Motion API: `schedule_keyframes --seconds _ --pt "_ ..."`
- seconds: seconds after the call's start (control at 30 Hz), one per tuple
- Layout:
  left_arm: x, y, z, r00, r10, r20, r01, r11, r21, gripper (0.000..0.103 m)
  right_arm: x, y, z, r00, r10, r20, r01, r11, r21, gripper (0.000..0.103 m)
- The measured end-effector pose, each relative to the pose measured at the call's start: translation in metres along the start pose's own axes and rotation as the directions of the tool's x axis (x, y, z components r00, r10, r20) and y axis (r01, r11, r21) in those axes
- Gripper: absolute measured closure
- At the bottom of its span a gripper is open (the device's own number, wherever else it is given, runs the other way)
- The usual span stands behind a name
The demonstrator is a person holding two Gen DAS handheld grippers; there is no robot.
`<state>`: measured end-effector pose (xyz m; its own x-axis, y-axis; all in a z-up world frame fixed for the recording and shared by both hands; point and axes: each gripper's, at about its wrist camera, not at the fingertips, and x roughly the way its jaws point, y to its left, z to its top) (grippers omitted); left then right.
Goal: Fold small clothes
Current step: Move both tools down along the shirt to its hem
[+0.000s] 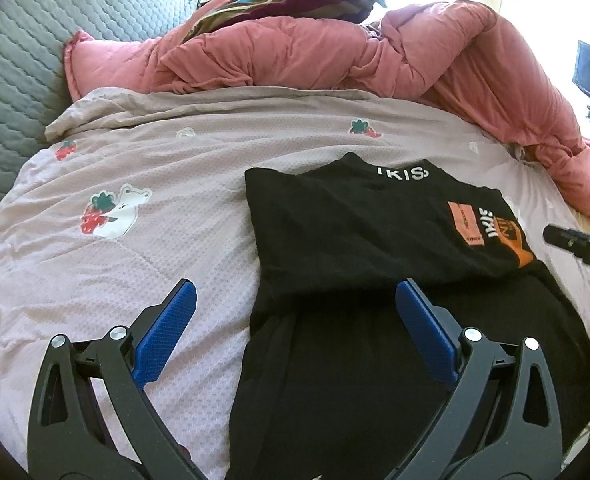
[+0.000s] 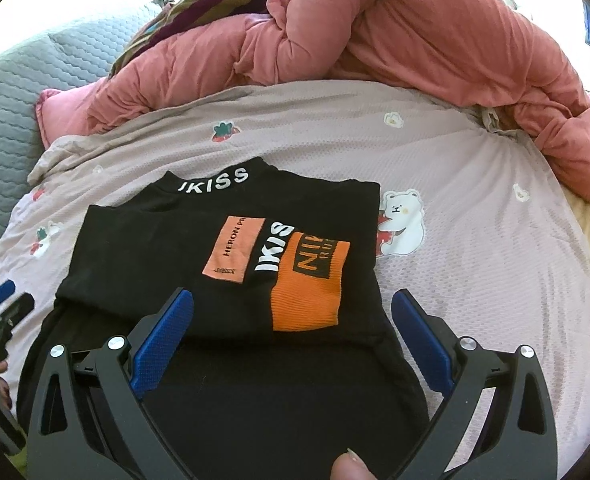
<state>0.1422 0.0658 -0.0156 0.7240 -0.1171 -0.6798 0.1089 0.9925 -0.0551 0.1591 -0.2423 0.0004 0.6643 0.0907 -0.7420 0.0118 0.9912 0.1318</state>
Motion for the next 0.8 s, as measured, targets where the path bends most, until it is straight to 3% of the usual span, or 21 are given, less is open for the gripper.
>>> schedule_keyframes --seconds 0.3,0.8 --pt "-0.021 0.000 -0.014 1.000 0.013 0.008 -0.012 1.000 -0.009 0.009 -0.019 -0.004 -0.008 1.000 0.025 0.006 -0.024 0.999 -0.025 0.005" --pt "-0.038 -0.002 -0.038 0.996 0.042 -0.075 -0.044 0.999 -0.027 0.009 -0.036 0.003 -0.036 0.998 0.062 -0.022 -0.063 0.994 -0.085 0.005"
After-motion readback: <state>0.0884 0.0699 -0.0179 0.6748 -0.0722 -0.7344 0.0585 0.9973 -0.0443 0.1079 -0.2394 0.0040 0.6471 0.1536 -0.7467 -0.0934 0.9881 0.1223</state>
